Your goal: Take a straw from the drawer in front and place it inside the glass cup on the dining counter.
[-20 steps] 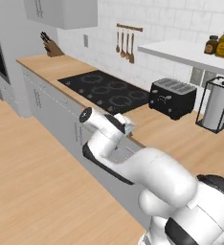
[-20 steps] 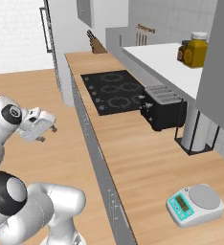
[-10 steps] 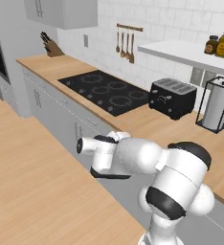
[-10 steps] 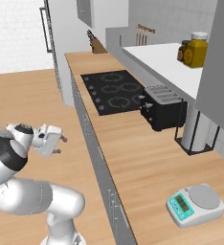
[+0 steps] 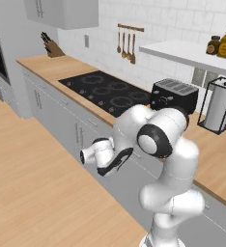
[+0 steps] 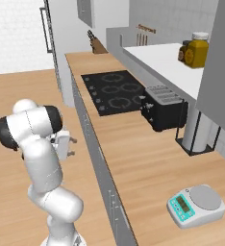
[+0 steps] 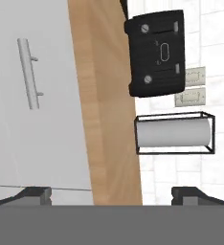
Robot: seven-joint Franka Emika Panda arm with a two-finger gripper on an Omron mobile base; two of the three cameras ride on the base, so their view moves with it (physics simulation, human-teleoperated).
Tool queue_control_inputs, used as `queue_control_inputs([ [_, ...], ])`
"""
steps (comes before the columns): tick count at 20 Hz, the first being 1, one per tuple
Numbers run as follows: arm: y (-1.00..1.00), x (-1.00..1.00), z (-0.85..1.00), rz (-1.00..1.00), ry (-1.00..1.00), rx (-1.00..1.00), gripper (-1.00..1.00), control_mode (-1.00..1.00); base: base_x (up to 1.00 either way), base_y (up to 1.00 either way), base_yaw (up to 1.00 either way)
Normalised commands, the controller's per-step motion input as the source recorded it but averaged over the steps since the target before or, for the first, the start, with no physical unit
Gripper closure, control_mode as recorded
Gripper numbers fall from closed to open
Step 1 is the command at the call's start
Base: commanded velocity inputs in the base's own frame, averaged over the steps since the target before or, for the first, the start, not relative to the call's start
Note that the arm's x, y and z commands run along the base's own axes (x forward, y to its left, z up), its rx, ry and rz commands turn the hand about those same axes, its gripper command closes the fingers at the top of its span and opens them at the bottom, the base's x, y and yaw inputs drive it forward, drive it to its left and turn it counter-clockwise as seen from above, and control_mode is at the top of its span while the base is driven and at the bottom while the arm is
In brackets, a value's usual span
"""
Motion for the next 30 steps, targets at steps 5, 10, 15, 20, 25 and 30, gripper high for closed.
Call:
queue_control_inputs([
  [5,-0.11,0.51,-0.38,-0.07,0.03,-0.17,-1.00,-1.00,0.00,0.00,0.00],
  [10,-0.29,0.45,-0.35,-0.06,0.09,-0.02,-1.00,-1.00,0.00,0.00,0.00],
  [15,-0.47,0.18,-0.19,-0.02,0.05,0.01,-1.00,-1.00,0.00,0.00,0.00],
  [20,-0.55,0.00,-0.01,0.04,0.03,0.16,-1.00,-1.00,0.00,0.00,0.00],
  [25,-0.36,0.04,-0.01,0.16,0.04,0.25,-1.00,-1.00,0.00,0.00,0.00],
  [30,-0.04,0.32,-0.24,0.16,0.09,0.16,-1.00,-1.00,0.00,0.00,0.00],
])
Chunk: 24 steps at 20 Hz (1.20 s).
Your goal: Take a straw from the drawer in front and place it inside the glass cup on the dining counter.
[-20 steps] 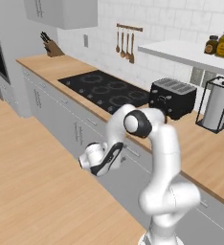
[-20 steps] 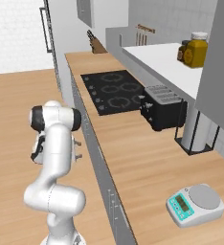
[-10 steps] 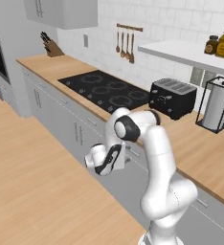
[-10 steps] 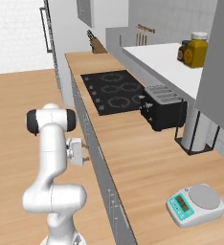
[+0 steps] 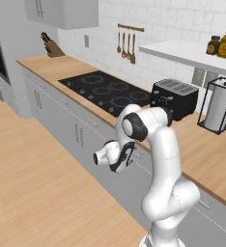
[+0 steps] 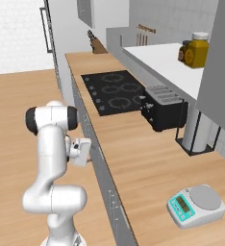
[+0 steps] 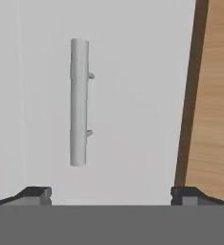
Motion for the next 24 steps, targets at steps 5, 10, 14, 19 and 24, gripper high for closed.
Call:
queue_control_inputs([
  [5,0.00,0.49,-0.44,0.08,0.09,0.01,-1.00,-1.00,0.00,0.00,0.00],
  [10,0.01,0.52,-0.60,0.07,0.09,0.00,-1.00,-1.00,0.00,0.00,0.00],
  [14,0.02,0.47,-0.50,0.07,0.04,0.00,-1.00,-1.00,0.00,0.00,0.00],
  [19,0.01,0.35,-0.30,0.06,0.00,0.00,-1.00,-1.00,0.00,0.00,0.00],
  [24,-0.01,0.06,-0.03,0.04,-0.02,0.00,-1.00,-1.00,0.00,0.00,0.00],
])
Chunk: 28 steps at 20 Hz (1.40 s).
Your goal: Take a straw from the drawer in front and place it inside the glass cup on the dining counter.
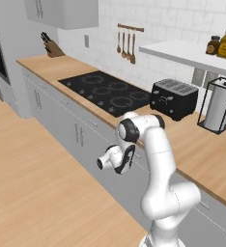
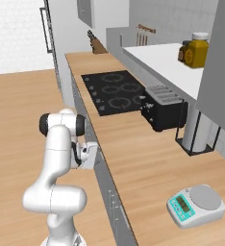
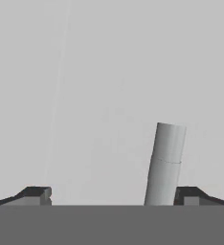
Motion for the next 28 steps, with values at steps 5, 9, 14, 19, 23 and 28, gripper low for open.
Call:
queue_control_inputs([
  [5,-0.14,0.00,0.02,0.03,-0.04,0.00,1.00,-1.00,0.00,0.00,0.00],
  [9,-0.03,0.00,0.00,0.03,-0.01,0.00,1.00,-1.00,0.00,0.00,0.00],
  [14,0.07,-0.01,0.00,0.03,0.00,0.00,1.00,-1.00,0.00,0.00,0.00],
  [19,0.58,-0.18,0.00,0.03,0.02,0.04,1.00,-1.00,0.00,0.00,0.00],
  [23,0.93,-0.40,0.00,0.02,0.04,0.03,1.00,-1.00,0.00,0.00,0.00],
  [28,1.00,-0.46,0.02,0.02,0.09,0.05,1.00,-1.00,0.00,0.00,0.00],
])
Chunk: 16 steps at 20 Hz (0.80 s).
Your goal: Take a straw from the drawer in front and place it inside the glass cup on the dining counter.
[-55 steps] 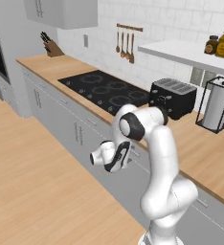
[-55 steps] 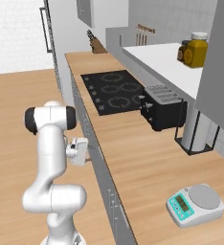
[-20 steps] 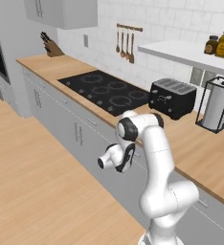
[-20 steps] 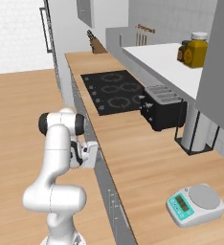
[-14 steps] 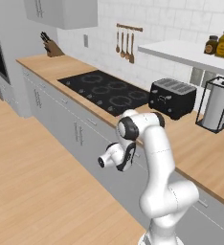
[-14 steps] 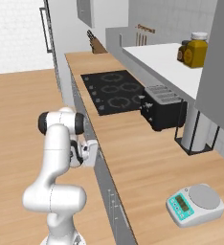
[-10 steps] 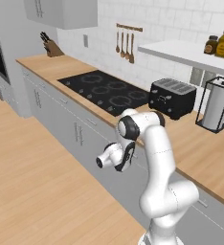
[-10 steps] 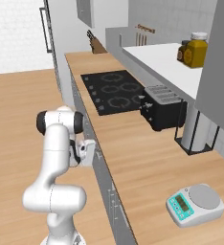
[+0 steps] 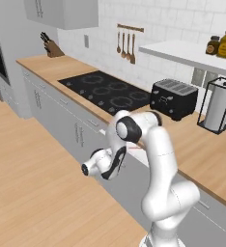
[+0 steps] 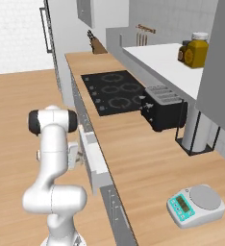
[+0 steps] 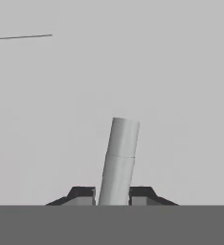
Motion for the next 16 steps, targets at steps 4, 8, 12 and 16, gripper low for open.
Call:
queue_control_inputs([
  [4,1.00,-0.48,0.07,0.03,0.12,0.05,1.00,-1.00,0.00,0.00,0.00],
  [8,1.00,-0.54,0.09,0.04,0.11,0.04,1.00,-1.00,0.00,0.00,0.00],
  [12,1.00,-0.49,0.09,0.04,0.12,0.02,1.00,-1.00,0.00,0.00,0.00],
  [16,0.92,-0.38,0.19,0.04,0.12,0.07,-1.00,-1.00,0.00,0.00,0.00],
])
